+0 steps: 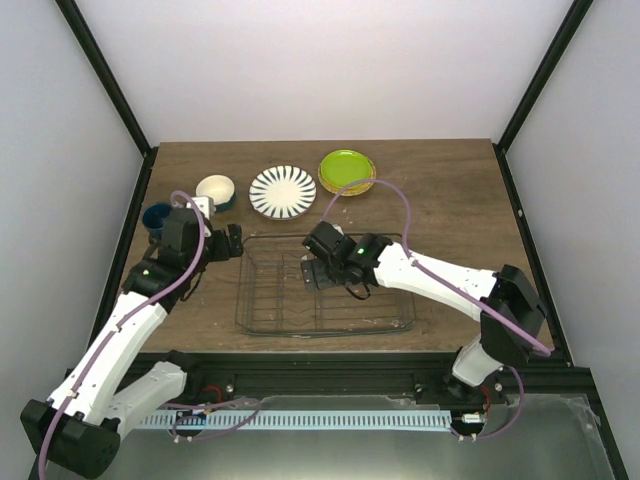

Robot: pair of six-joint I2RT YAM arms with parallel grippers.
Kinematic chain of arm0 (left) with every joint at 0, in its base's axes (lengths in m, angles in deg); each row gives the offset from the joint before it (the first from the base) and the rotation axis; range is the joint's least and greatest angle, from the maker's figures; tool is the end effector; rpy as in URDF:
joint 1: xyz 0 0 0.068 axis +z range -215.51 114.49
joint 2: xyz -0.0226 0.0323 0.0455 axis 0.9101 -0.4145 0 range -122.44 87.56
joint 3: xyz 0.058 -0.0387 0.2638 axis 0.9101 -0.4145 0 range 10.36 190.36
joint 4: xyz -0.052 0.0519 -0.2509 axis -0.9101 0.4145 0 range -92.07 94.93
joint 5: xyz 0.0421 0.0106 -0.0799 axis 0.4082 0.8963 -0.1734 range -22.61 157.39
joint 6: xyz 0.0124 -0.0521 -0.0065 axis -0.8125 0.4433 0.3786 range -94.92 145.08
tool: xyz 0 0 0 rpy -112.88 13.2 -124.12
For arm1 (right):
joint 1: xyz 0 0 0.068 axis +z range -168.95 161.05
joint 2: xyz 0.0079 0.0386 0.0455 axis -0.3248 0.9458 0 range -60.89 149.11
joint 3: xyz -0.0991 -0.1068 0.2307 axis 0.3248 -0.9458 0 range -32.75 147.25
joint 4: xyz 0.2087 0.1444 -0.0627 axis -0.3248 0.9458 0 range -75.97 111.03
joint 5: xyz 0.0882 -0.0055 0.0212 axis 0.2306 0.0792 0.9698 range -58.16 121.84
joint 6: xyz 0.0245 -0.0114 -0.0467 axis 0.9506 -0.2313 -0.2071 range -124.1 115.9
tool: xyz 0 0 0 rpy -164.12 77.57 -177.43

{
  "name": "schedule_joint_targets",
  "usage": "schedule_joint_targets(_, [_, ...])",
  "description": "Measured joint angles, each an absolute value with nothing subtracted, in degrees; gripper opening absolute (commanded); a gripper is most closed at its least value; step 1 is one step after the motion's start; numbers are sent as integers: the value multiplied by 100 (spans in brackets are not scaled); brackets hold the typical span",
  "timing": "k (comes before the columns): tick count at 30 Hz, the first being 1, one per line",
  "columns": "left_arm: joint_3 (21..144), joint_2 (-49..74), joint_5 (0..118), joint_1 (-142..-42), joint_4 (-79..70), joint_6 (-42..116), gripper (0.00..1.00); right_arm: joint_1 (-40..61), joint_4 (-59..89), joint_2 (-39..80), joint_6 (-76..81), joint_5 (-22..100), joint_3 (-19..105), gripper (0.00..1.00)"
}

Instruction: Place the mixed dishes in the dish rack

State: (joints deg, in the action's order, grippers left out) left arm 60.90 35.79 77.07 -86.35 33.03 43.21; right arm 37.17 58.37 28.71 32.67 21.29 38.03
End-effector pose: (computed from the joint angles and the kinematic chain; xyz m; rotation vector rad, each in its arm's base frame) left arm 0.1805 -0.0622 0.3111 -0.0422 2.2008 -0.1957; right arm 0.1829 0.2609 0.2579 -0.3912 2.6449 0.2924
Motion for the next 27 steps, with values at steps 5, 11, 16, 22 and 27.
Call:
schedule_joint_targets(5, [6064,3619,7744,-8633,3268,4289,100,3717,5697,3054,3294,2284,3801,100])
schedule_joint_targets(11, [5950,3625,7787,-8633,3268,4278,100,3717,5557,3592,3296,2367,3830,100])
schedule_joint_targets(16, [5898,3625,7787,-8633,3250,4276,100,3699,5575,4259,3237,2361,4330,100])
schedule_joint_targets(22, [5883,3623,7790,-8635,3206,4262,100,3594,5595,4473,3079,2374,4717,100])
schedule_joint_targets(27, [5854,3623,7792,-8635,3178,4256,100,3365,5546,4473,2999,2310,4759,100])
